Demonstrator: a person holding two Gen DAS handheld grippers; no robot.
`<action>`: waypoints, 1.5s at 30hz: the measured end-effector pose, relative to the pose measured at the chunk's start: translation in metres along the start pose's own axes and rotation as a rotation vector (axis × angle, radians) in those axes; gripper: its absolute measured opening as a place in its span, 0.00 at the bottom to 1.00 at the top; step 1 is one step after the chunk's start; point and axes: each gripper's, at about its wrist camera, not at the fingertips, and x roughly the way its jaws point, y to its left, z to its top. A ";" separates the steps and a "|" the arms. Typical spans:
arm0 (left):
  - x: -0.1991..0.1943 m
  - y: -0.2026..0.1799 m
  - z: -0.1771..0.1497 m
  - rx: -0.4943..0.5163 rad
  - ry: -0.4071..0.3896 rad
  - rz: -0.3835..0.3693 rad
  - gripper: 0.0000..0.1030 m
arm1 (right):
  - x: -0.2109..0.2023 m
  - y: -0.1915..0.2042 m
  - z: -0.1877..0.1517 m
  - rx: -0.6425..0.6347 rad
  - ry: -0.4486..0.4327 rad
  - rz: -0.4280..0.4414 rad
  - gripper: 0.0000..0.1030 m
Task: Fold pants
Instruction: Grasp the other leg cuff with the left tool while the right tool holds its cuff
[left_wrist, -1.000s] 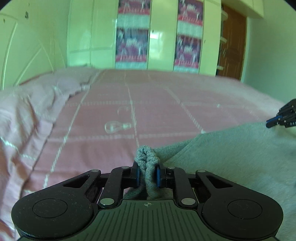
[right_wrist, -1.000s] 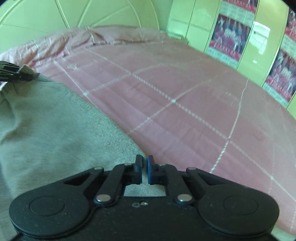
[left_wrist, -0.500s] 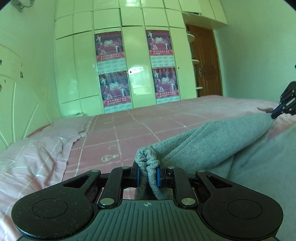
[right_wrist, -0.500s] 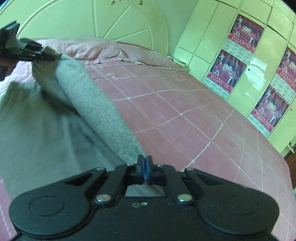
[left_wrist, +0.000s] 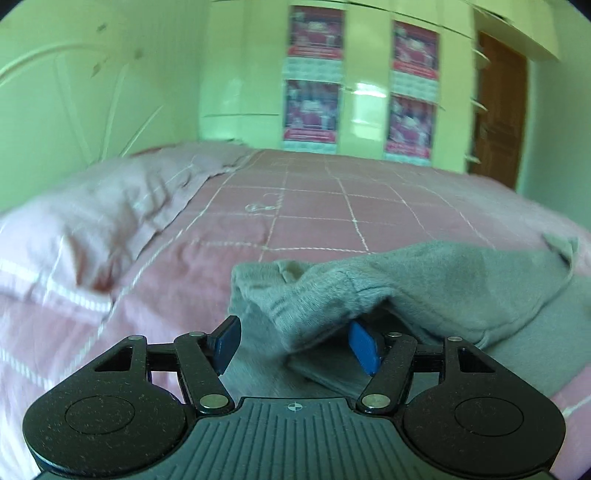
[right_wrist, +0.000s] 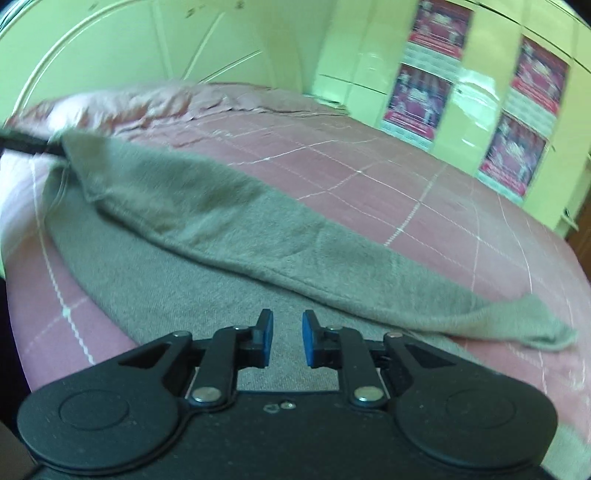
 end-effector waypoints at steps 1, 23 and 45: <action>-0.003 0.000 -0.002 -0.051 0.013 -0.003 0.63 | 0.000 -0.003 0.001 0.026 -0.008 -0.004 0.07; 0.043 0.019 -0.043 -1.132 -0.052 -0.160 0.63 | 0.038 -0.076 -0.039 1.004 -0.059 0.108 0.40; 0.104 0.084 0.025 -0.667 0.204 -0.263 0.22 | 0.016 -0.082 -0.079 0.937 -0.048 0.207 0.00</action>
